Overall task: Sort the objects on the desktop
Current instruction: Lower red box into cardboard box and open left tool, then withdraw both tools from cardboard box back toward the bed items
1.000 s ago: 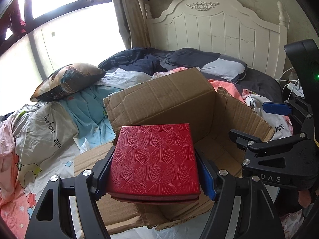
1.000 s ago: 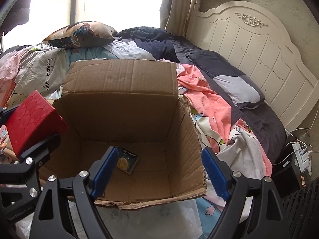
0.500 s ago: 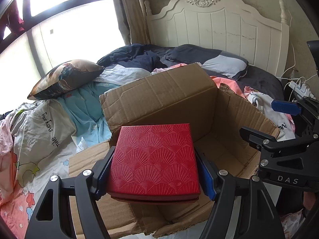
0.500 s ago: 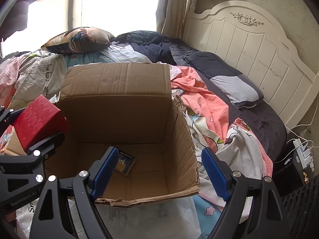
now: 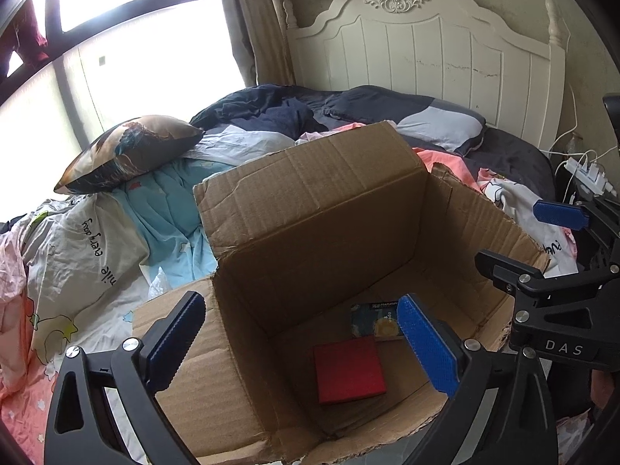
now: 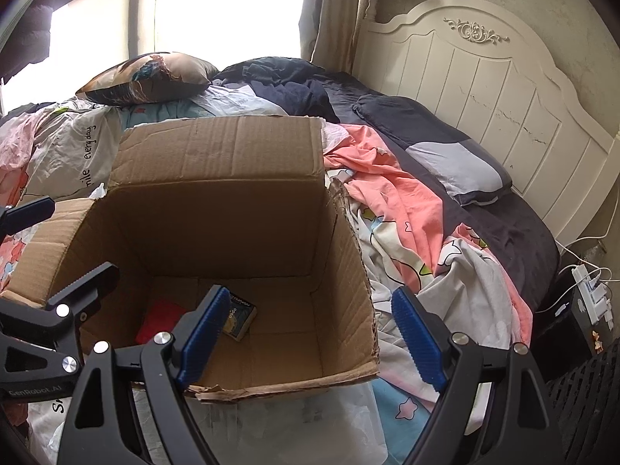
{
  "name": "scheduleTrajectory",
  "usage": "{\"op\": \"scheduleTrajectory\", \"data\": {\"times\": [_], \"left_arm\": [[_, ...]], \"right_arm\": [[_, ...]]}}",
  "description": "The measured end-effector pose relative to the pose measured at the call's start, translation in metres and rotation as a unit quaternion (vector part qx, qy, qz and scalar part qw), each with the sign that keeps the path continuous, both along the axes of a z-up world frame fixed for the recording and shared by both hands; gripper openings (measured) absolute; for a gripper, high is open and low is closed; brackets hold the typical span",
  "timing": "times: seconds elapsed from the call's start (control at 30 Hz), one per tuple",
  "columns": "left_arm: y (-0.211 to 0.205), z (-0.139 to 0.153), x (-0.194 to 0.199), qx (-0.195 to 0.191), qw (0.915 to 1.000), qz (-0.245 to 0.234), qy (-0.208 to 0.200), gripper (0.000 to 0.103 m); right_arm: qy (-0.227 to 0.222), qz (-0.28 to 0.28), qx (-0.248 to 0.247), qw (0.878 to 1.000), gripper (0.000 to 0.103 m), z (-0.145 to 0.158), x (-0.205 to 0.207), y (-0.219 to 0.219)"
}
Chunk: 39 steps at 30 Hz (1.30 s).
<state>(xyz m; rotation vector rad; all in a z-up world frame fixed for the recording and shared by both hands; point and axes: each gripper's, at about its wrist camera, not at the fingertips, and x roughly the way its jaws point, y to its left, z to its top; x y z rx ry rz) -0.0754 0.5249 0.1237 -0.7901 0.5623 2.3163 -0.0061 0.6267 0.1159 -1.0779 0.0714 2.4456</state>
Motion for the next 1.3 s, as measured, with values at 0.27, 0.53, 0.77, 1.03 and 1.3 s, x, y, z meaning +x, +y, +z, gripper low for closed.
{"op": "scheduleTrajectory", "data": {"times": [0.27,0.53,0.77,1.03,1.3], "left_arm": [[0.000,-0.001,0.002,-0.016,0.9998,0.009,0.011,0.102],[-0.029,0.018,0.012,0.000,0.9997,0.013,0.020,0.102],[-0.064,0.029,0.027,0.011,0.9998,0.009,0.017,0.103],[-0.107,0.022,0.028,-0.007,0.9983,0.053,0.023,0.103],[-0.157,0.026,0.033,0.024,0.9969,0.074,0.016,0.103]], "right_arm": [[-0.007,0.001,0.004,1.000,0.083,0.000,0.000,-0.005],[-0.005,0.014,0.012,1.000,0.083,0.010,0.004,-0.026],[-0.006,0.030,0.008,1.000,0.083,0.014,0.001,-0.055],[-0.009,0.064,0.009,0.998,0.083,0.011,-0.005,-0.100],[-0.007,0.084,0.018,0.996,0.083,0.017,-0.001,-0.139]]}}
